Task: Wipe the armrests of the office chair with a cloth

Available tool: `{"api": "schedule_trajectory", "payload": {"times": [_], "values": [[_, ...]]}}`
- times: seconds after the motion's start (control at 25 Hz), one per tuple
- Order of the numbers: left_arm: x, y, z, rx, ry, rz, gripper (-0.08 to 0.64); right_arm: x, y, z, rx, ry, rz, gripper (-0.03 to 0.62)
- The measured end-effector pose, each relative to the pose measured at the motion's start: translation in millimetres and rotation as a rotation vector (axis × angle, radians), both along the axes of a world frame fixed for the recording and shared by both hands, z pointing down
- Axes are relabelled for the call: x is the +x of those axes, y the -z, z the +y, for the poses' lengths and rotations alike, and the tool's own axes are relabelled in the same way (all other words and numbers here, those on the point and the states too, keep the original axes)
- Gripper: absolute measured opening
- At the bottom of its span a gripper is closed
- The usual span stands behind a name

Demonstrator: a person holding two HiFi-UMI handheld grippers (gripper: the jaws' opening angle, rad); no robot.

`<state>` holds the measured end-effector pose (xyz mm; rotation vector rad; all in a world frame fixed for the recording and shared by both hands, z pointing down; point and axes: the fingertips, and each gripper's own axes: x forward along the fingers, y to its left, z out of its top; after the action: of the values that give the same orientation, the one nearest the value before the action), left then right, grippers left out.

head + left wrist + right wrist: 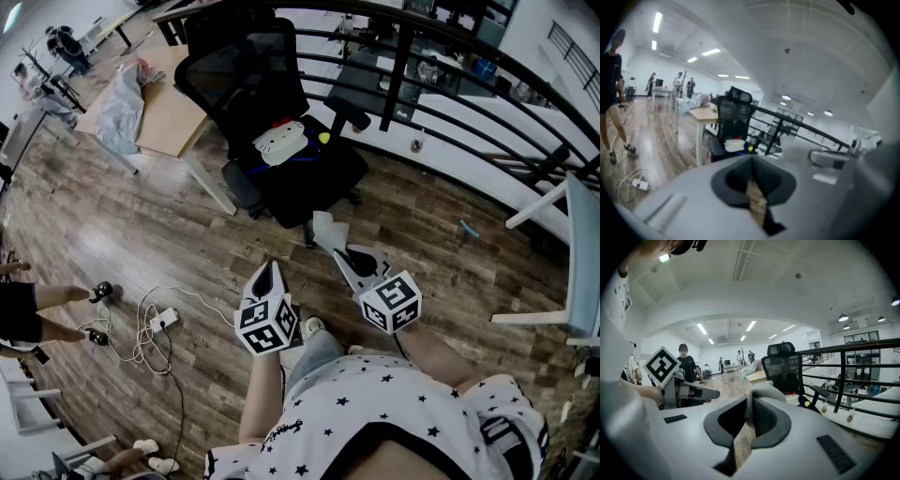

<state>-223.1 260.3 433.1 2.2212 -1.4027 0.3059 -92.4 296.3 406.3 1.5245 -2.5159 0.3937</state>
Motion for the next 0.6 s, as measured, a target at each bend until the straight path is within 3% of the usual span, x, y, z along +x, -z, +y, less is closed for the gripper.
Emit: {"api": "schedule_trajectory", "payload": {"times": [0.32, 0.6], "values": [[12, -12, 110, -0.032, 0.018, -0.027, 0.006, 0, -8, 102, -0.019, 0.024, -0.029, 0.026], [15, -12, 140, -0.024, 0.026, -0.021, 0.006, 0, -6, 129, 0.008, 0.048, -0.031, 0.026]]}}
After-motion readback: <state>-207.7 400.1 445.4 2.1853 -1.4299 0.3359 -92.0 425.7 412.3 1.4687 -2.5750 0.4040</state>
